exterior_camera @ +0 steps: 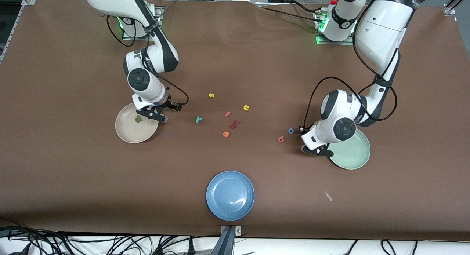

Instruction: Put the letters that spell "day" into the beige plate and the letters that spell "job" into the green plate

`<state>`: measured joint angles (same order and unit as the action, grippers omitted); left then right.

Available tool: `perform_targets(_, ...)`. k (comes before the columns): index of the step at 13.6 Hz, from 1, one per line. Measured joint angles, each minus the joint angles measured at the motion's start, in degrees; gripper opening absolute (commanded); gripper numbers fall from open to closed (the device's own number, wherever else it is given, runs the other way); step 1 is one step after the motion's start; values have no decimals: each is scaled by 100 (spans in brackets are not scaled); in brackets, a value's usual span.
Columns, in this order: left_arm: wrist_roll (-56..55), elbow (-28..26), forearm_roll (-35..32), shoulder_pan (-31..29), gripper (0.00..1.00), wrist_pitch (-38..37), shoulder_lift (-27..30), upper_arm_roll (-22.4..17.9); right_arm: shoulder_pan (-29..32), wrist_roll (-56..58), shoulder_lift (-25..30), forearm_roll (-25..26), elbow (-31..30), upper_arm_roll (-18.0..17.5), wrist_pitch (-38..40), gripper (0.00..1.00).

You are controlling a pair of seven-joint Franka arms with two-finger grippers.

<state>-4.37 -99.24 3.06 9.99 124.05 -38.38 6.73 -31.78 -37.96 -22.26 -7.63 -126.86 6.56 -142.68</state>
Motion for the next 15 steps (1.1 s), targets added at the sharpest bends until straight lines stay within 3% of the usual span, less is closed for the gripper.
perform_targets(3,150,56,-2,-275,0,-739,520,-54,-1,-89,-89,-1,-24,-75,-149,65)
perform_targets(6,733,34,-19,-1013,0,-1194,953,-105,-2,-249,-202,-1,-33,-103,-312,43)
perform_targets(9,1264,-38,-369,-1778,0,-1107,803,-129,-2,-280,-203,-6,-23,-127,-360,22)
perform_targets(10,1312,5,-480,-1901,0,-954,646,-128,-2,-280,-202,-7,-22,-128,-361,19)
perform_targets(12,1320,254,-530,-1949,10,-775,265,-118,-1,-283,-199,-8,-21,-128,-364,18)
perform_targets(13,1316,384,-530,-1939,22,-758,123,-91,-1,-283,-196,-8,-19,-127,-359,18)
perform_targets(15,1306,533,-530,-1887,99,-755,16,-57,0,-273,-144,-8,46,-110,-217,18)
